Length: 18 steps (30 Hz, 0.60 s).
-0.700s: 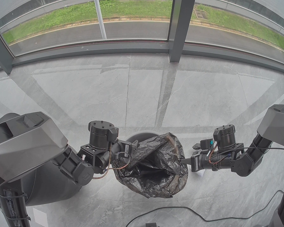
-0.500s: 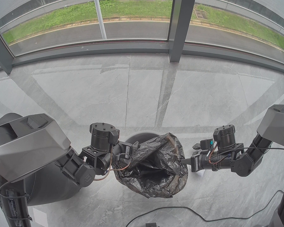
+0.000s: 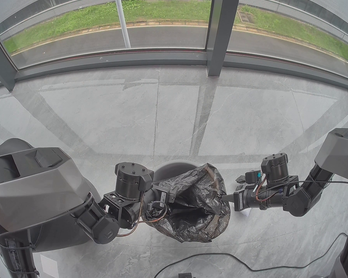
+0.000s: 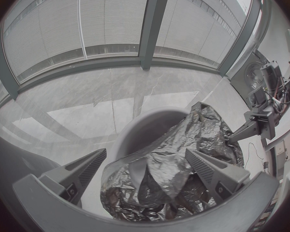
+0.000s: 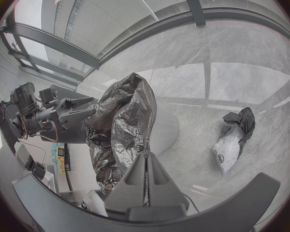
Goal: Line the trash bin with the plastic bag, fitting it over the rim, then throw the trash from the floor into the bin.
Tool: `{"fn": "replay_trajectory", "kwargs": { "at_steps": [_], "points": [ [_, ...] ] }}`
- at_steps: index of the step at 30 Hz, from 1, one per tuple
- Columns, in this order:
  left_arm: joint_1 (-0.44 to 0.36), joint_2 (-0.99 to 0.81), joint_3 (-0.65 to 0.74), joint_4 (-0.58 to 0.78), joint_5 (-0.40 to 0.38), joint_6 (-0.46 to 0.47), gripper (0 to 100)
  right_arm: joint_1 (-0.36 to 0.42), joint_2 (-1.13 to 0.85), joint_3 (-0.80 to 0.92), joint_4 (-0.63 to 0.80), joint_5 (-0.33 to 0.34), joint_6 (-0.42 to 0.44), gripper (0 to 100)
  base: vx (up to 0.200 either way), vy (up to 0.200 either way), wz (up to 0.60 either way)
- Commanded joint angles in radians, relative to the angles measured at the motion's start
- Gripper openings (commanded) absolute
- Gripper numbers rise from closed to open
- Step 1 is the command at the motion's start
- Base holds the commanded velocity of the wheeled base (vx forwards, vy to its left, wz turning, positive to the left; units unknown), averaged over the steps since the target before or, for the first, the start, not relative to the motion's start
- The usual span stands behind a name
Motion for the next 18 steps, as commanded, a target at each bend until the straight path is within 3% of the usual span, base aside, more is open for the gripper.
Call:
{"fn": "replay_trajectory", "kwargs": {
  "at_steps": [1, 18],
  "points": [
    [-0.025, 0.024, 0.034, -0.043, 0.002, 0.002, 100, 0.0, 0.002, 0.0, 0.0, 0.0, 0.0, 0, 0.0, 0.0, 0.0],
    [-0.017, 0.084, -0.006, -0.063, 0.029, 0.005, 100, 0.0, 0.011, 0.0, 0.0, 0.0, -0.001, 0, 0.0, 0.0, 0.0]
  ]
}}
